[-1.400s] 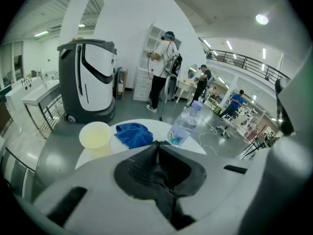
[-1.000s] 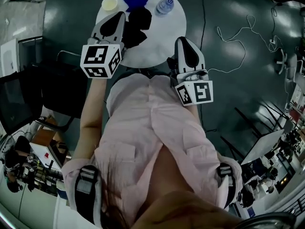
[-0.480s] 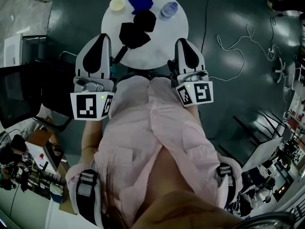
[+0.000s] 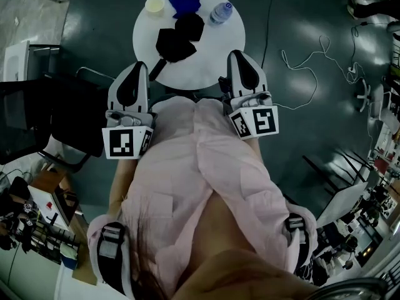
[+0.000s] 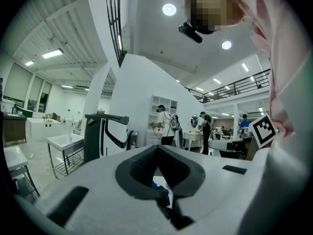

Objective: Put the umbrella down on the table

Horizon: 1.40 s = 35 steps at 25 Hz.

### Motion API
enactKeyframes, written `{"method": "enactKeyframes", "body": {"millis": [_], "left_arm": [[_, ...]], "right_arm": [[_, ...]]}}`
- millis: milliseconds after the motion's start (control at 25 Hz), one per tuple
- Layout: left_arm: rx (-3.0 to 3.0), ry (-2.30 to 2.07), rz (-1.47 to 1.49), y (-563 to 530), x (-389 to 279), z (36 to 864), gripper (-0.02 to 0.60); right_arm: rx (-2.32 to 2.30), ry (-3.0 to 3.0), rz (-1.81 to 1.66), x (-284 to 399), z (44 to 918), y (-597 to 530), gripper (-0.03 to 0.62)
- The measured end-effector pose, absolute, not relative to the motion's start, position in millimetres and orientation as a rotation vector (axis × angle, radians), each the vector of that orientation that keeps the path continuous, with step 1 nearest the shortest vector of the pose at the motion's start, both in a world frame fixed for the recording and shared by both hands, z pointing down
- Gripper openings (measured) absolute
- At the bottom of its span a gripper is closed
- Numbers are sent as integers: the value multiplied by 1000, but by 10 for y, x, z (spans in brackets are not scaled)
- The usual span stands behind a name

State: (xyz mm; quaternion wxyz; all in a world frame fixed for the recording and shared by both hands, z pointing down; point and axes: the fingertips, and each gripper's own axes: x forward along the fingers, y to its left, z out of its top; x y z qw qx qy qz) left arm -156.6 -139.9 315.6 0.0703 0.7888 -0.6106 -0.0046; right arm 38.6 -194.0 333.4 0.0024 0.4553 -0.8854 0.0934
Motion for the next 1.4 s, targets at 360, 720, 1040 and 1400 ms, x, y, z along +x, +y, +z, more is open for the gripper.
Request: {"method": "enactKeyframes", "body": {"millis": [360, 720, 1040, 1400], "left_arm": [[2346, -1782, -18, -1440, -1476, 3280, 18], [2346, -1789, -46, -1529, -1478, 3225, 18], [2335, -1788, -21, -1584, -1474, 3266, 18], [2289, -1812, -21, -1616, -1556, 3334, 18]], "right_arm": [[1419, -2776, 278, 392, 3350, -1917, 32], [1437, -2770, 268, 440, 3345, -1936, 32], [1428, -2759, 238, 445, 3350, -1972, 32], [1437, -2740, 244, 466, 3385, -2006, 32]]}}
